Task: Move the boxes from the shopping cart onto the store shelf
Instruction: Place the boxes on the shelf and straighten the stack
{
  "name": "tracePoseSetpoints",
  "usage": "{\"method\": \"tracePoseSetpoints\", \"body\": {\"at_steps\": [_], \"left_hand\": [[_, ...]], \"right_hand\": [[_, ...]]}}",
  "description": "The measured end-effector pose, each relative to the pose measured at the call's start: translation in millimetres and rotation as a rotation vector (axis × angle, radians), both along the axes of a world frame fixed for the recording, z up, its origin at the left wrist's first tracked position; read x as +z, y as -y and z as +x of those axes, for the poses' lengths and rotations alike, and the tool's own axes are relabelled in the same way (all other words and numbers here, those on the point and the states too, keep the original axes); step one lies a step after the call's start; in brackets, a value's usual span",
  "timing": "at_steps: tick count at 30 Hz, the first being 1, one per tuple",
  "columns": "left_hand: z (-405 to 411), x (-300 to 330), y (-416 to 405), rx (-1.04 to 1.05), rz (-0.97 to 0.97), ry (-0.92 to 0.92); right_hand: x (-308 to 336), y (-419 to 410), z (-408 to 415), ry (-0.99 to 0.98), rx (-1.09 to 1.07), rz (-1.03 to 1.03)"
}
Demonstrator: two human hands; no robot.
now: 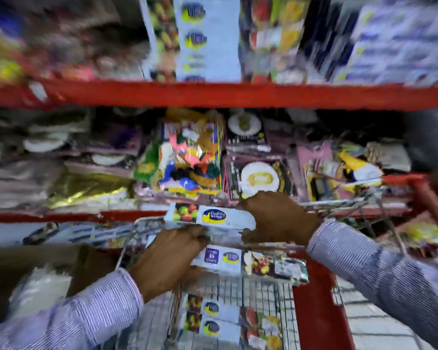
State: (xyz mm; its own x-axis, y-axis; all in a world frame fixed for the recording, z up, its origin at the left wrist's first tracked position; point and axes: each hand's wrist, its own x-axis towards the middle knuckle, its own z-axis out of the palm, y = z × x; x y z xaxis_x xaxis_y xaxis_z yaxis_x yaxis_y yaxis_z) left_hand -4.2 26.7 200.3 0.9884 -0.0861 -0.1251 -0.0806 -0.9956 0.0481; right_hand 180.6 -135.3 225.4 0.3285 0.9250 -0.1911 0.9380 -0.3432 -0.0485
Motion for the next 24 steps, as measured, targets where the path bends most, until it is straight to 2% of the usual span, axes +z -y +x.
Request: {"method": "tracePoseSetpoints", "body": {"at_steps": [2, 4, 7, 11, 17, 24], "left_hand": [[-3, 49, -3, -0.003, -0.014, 0.092], [-3, 91, -6, 0.0, 0.051, 0.173], [1, 153, -7, 0.036, 0.089, 0.218], [5, 215, -13, 0.085, 0.113, 0.297], [23, 275, -18, 0.14, 0.129, 0.322], [50, 293, -24, 0.144, 0.084, 0.354]], "right_hand": [[60, -2, -3, 0.062, 0.021, 0.062], [112, -4, -4, 0.12, 0.028, 0.119], [184, -6, -5, 0.207, 0.025, 0.188], [249, -8, 0, 0.266, 0.009, 0.268], [295, -27, 26, 0.246, -0.091, 0.291], [286, -73, 62, 0.195, -0.156, 0.254]]}}
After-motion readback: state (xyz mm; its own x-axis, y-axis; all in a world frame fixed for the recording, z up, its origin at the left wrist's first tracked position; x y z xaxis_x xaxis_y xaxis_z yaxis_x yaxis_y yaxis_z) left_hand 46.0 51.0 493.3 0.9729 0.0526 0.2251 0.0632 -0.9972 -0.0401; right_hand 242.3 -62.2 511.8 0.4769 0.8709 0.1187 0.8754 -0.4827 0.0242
